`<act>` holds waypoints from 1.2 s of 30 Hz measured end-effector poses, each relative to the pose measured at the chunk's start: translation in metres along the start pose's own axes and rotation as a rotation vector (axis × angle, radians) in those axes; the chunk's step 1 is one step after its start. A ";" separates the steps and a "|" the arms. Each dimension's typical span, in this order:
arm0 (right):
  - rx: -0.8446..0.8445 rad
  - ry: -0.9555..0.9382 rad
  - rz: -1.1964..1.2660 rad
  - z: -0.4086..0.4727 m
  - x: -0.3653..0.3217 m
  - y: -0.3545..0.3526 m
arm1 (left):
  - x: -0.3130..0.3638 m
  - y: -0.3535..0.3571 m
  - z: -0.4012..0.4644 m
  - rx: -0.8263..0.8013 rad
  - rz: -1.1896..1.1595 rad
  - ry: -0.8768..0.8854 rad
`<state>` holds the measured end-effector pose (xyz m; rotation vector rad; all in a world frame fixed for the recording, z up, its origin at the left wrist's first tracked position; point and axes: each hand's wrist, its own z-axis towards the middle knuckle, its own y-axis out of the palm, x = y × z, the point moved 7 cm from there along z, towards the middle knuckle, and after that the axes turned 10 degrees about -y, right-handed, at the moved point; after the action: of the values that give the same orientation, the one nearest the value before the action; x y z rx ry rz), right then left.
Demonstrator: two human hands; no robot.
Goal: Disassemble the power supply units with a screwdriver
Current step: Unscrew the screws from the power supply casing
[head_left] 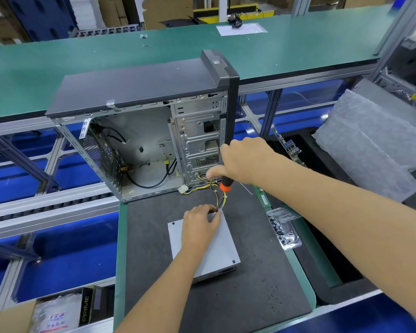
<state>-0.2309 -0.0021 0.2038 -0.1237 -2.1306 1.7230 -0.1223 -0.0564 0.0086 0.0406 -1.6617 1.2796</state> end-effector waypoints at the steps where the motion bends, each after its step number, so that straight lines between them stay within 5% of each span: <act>1: 0.023 -0.023 -0.019 0.001 -0.001 0.000 | -0.001 0.000 0.000 0.002 0.004 -0.003; 9: -0.043 -0.208 0.465 0.007 -0.016 0.003 | -0.003 -0.001 -0.001 0.037 0.084 -0.049; 13: -0.011 -0.003 0.187 0.001 -0.011 -0.001 | -0.003 -0.003 -0.002 0.082 0.136 -0.048; 16: -0.009 -0.034 -0.031 0.003 -0.013 -0.004 | -0.001 0.000 -0.002 0.047 0.197 -0.048; 25: -0.067 -0.179 0.516 0.008 -0.019 0.003 | -0.017 0.007 -0.011 -0.037 0.588 -0.007; 31: -0.067 -0.115 -0.058 0.008 -0.021 -0.006 | -0.018 0.011 -0.009 -0.077 0.647 -0.028; 36: -0.048 -0.161 0.402 0.009 -0.015 0.003 | -0.017 0.011 -0.008 -0.082 0.681 -0.038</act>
<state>-0.2207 -0.0140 0.1958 -0.4702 -2.3905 1.9558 -0.1148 -0.0544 -0.0119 -0.5989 -1.8298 1.7055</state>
